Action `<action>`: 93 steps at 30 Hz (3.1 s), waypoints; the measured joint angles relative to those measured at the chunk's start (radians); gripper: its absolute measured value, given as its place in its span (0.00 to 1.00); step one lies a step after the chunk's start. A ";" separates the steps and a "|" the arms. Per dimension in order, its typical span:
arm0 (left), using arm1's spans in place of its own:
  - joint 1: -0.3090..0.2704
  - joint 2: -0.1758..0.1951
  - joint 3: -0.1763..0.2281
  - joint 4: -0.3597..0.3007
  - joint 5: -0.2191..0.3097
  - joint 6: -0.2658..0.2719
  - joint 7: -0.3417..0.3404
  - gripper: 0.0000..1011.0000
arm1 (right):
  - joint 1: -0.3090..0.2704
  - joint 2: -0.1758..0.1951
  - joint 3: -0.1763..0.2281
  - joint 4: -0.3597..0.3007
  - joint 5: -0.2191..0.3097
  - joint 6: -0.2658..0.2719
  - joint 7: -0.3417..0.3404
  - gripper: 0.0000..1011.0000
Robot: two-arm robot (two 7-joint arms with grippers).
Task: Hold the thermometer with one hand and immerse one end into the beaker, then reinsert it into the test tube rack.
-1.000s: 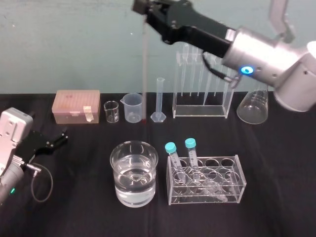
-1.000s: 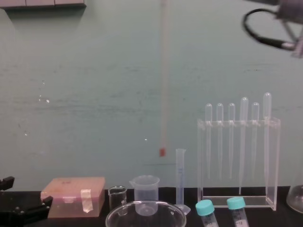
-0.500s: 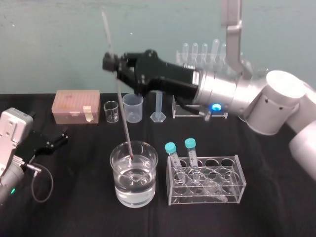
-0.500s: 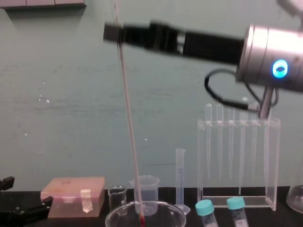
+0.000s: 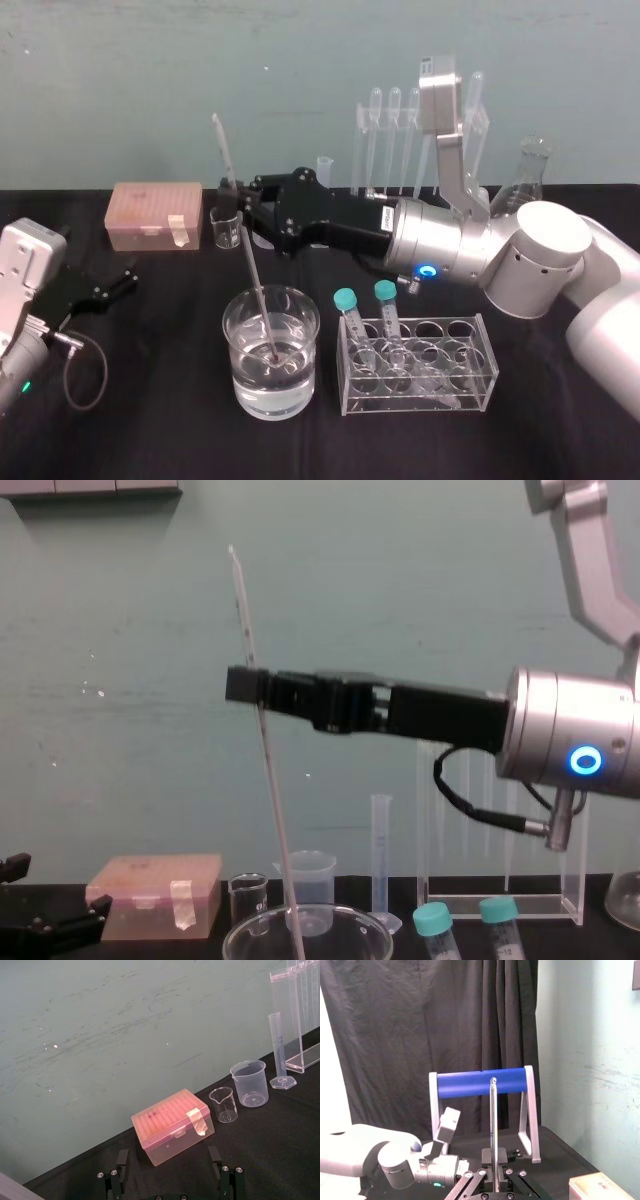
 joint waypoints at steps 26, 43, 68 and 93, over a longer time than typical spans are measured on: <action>0.000 0.000 0.000 0.000 0.000 0.000 0.000 1.00 | -0.023 -0.025 0.017 0.044 -0.015 -0.014 0.029 0.06; 0.000 0.000 0.000 0.000 0.000 0.000 0.000 1.00 | -0.033 -0.018 0.024 0.038 -0.014 -0.012 0.038 0.06; 0.000 0.000 0.000 0.000 0.000 0.000 0.000 1.00 | -0.046 -0.002 0.028 0.018 -0.017 -0.018 0.039 0.06; 0.000 0.000 0.000 0.000 0.000 0.000 0.000 1.00 | -0.044 -0.017 0.027 0.038 -0.016 -0.030 0.047 0.06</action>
